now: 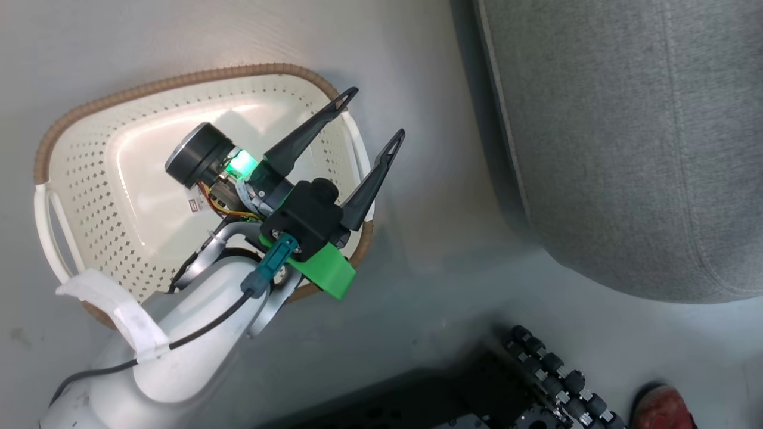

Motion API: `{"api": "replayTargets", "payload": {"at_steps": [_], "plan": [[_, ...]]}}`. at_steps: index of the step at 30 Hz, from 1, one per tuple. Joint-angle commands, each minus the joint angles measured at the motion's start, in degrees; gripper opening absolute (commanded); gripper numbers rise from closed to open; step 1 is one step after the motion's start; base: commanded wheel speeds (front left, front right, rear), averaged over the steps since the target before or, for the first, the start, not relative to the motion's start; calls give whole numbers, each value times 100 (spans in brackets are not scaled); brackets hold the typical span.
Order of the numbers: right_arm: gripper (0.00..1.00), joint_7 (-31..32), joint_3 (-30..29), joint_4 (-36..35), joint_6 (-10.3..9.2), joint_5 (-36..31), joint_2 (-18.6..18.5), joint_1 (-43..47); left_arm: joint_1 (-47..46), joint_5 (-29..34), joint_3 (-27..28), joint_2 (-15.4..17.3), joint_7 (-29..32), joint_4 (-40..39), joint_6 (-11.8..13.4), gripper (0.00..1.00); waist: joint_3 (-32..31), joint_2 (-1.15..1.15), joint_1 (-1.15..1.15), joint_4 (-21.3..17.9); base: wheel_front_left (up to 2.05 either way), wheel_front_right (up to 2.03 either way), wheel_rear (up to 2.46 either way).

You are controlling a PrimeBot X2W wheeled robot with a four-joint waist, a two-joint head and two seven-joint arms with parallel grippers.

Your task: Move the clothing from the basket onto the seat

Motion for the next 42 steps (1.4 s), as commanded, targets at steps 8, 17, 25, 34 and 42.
{"api": "replayTargets", "payload": {"at_steps": [8,17,25,34,42], "plan": [[100,0,-45,-708,-8,-432,559,1258,616,-488,340,-264,-587,470,360,100,-1402,0,0,-211,0,0,0],[100,0,215,-1256,-8,-361,922,2529,1464,-888,947,-699,-808,471,393,100,-2676,0,0,172,0,0,0],[100,0,1017,-1517,-8,-99,1008,3385,2544,-553,1937,-1133,-807,162,282,100,-3589,0,0,706,0,0,0],[100,0,1742,-1759,-7,283,893,4056,3721,-54,3132,-1563,-806,48,156,100,-4397,0,0,1418,0,0,0],[100,0,1965,-1795,-8,313,1066,4372,4309,196,3793,-1753,-806,-184,-170,100,-4755,0,0,1843,0,0,0]]}}
